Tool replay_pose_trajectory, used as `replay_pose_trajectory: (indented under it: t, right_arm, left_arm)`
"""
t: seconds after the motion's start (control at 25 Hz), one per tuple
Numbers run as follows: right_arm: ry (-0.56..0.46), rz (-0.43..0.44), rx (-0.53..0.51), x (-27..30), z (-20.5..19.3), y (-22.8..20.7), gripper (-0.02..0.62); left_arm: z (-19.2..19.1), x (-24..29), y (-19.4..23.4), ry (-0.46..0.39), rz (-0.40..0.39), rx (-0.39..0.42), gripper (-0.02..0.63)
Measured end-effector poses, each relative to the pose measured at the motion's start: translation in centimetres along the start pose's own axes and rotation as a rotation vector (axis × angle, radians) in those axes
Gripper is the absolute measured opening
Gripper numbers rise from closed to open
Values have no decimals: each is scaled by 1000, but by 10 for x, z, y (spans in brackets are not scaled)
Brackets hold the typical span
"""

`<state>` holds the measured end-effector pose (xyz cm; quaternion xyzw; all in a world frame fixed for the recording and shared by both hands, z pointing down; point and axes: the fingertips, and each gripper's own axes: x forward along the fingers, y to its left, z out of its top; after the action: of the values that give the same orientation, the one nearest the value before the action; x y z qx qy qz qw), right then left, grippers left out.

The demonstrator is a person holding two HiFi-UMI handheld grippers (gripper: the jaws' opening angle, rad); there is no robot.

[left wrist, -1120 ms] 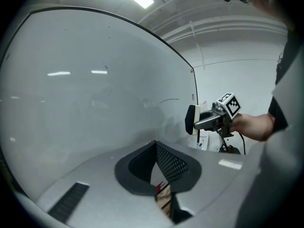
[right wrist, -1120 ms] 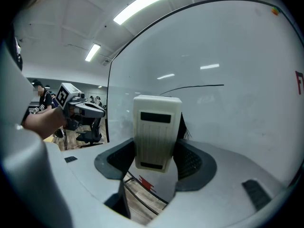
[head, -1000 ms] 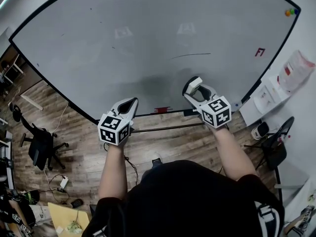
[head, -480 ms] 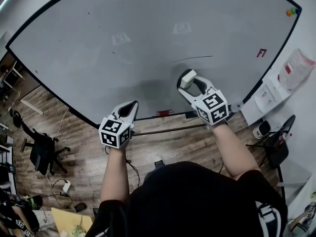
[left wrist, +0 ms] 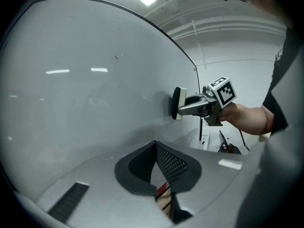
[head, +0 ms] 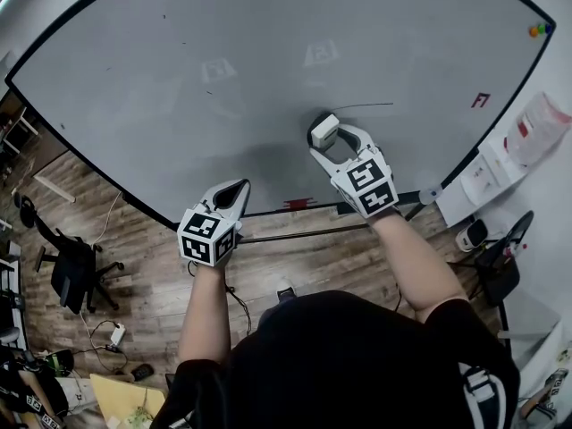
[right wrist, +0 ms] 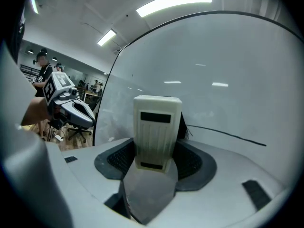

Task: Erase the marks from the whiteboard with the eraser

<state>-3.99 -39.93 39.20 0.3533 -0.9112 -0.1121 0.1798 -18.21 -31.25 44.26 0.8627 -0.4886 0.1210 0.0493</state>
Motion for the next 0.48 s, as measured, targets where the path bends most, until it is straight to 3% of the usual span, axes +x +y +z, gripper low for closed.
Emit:
replay_pose_trajectory:
  t: [0.48]
  right_arm:
    - [-36, -100, -137, 19, 14, 5, 244]
  left_arm:
    - [-7, 0, 7, 5, -5, -7, 11]
